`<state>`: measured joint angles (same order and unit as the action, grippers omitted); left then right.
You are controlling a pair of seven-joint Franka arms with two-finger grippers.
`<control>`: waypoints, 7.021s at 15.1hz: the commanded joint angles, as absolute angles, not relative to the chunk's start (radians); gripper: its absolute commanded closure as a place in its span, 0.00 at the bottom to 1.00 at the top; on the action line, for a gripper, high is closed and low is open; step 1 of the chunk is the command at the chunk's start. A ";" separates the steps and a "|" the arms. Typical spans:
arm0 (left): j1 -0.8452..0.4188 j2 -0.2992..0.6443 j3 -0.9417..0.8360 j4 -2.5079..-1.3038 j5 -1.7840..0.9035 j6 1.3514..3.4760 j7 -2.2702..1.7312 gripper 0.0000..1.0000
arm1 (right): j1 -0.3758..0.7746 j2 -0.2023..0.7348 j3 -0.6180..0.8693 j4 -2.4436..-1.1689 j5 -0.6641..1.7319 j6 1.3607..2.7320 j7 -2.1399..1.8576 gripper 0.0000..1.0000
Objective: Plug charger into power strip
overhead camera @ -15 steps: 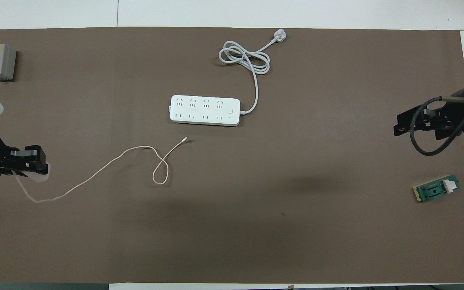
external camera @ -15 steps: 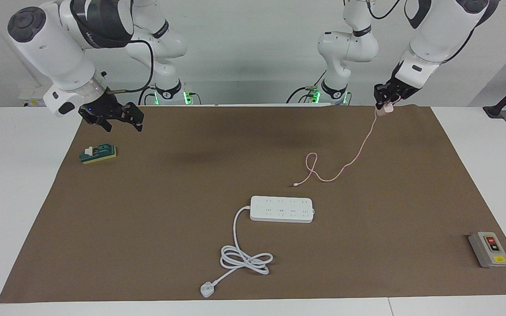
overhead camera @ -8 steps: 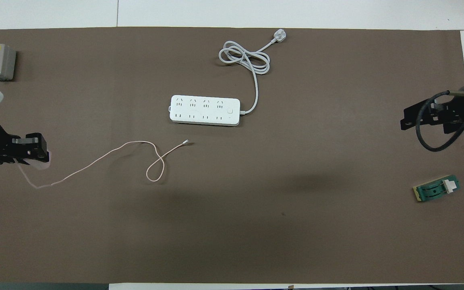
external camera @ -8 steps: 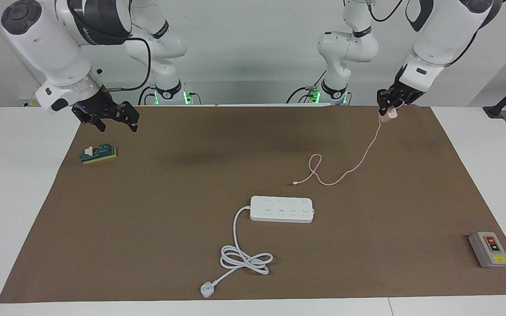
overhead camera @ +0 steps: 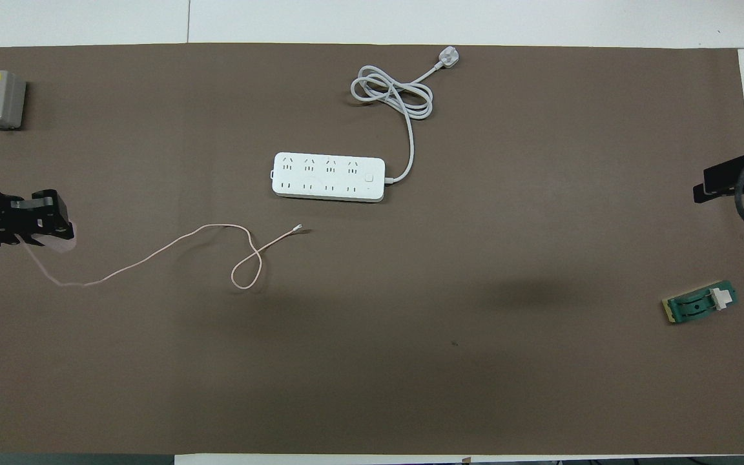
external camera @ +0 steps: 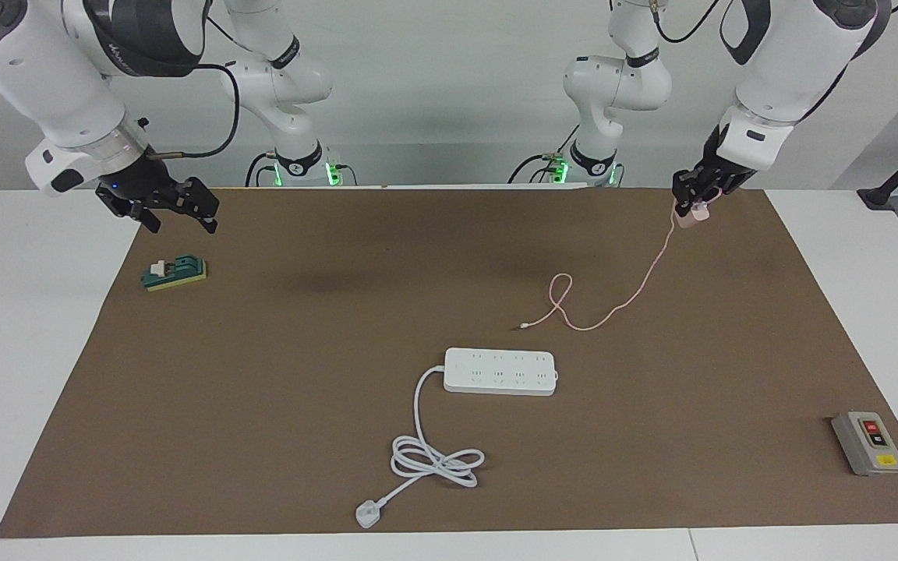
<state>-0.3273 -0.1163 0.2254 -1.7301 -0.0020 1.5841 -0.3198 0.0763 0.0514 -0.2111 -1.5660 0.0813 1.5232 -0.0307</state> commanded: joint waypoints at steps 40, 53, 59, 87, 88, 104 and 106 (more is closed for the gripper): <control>-0.687 0.452 0.209 -1.504 0.116 1.845 -1.988 1.00 | 0.063 0.046 -0.207 -1.562 0.063 1.502 -0.044 0.00; -0.687 0.629 0.207 -1.362 0.123 1.845 -1.954 1.00 | 0.063 0.046 -0.207 -1.562 0.063 1.502 -0.044 0.00; -0.687 0.640 0.207 -1.361 0.123 1.847 -1.954 1.00 | 0.063 0.046 -0.207 -1.562 0.063 1.502 -0.044 0.00; -0.687 0.649 0.201 -1.344 0.091 1.835 -1.970 1.00 | 0.063 0.046 -0.207 -1.562 0.063 1.502 -0.044 0.00; -0.687 0.649 0.199 -1.344 0.091 1.835 -1.971 1.00 | 0.063 0.046 -0.207 -1.562 0.063 1.502 -0.044 0.00; -0.677 0.673 0.201 -1.345 0.092 1.845 -1.957 1.00 | 0.063 0.046 -0.207 -1.562 0.063 1.502 -0.044 0.00; -0.680 0.693 0.201 -1.344 0.092 1.845 -1.962 1.00 | 0.063 0.046 -0.207 -1.562 0.063 1.502 -0.044 0.00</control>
<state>-0.6757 0.6453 0.1952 -1.3627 0.1062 1.8559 -1.9652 0.0732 0.0511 -0.2136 -1.5660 0.0808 1.5211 -0.0307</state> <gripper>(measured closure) 0.678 0.000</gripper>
